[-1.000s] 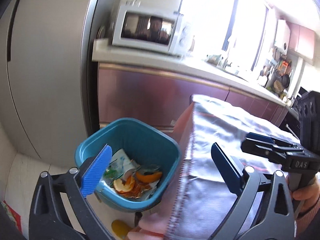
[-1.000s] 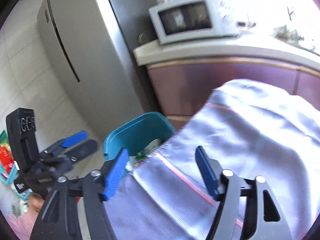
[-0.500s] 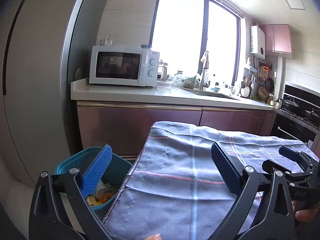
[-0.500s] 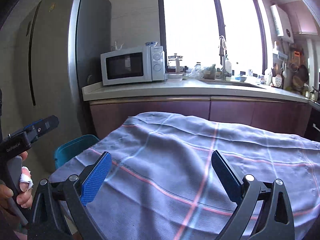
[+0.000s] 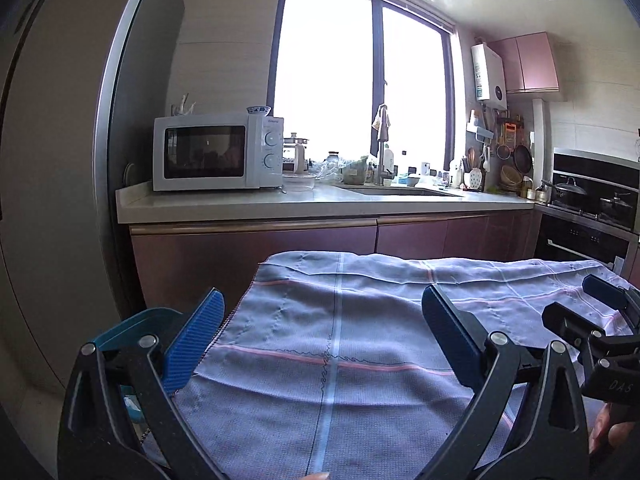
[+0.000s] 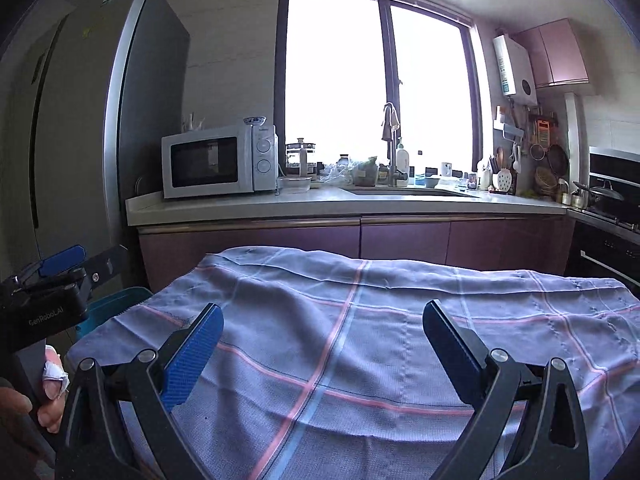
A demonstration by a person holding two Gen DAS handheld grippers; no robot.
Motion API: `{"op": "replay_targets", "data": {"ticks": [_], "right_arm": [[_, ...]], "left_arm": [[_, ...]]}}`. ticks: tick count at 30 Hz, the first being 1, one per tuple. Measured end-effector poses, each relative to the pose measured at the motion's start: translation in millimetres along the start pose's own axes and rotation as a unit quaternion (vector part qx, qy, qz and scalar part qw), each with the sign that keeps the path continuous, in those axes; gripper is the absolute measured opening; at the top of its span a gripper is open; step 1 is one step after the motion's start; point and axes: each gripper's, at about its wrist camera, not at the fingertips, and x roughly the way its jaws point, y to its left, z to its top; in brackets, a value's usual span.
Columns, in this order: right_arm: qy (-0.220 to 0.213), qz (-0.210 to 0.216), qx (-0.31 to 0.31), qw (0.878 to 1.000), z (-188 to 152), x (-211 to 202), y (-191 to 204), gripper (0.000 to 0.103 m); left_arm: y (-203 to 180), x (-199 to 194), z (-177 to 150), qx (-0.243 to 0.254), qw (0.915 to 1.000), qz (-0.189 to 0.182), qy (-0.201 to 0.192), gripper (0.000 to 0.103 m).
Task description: Collect trash
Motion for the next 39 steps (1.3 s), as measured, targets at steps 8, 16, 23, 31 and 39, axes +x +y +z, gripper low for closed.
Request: {"op": "replay_targets", "data": {"ticks": [8, 16, 23, 31, 39], "right_arm": [[-0.002, -0.013, 0.013, 1.0, -2.3, -3.6, -7.0, 0.097], [0.002, -0.014, 0.019, 1.0, -4.4, -2.4, -9.1, 0.097], [0.0, -0.013, 0.022, 1.0, -4.4, -1.8, -9.9, 0.097], [0.001, -0.012, 0.022, 1.0, -4.6, -1.8, -10.5, 0.097], [0.002, -0.012, 0.023, 1.0, -4.3, -1.7, -12.5, 0.097]], "left_arm": [[-9.0, -3.1, -1.7, 0.013, 0.9999, 0.003, -0.007, 0.097], [-10.5, 1.2, -4.2, 0.015, 0.9999, 0.008, 0.0, 0.097], [-9.9, 1.1, -4.3, 0.016, 0.9998, 0.011, -0.003, 0.097], [-10.8, -0.7, -2.3, 0.015, 0.9998, 0.011, -0.006, 0.097], [-10.1, -1.9, -2.1, 0.014, 0.9998, 0.011, -0.008, 0.097]]}}
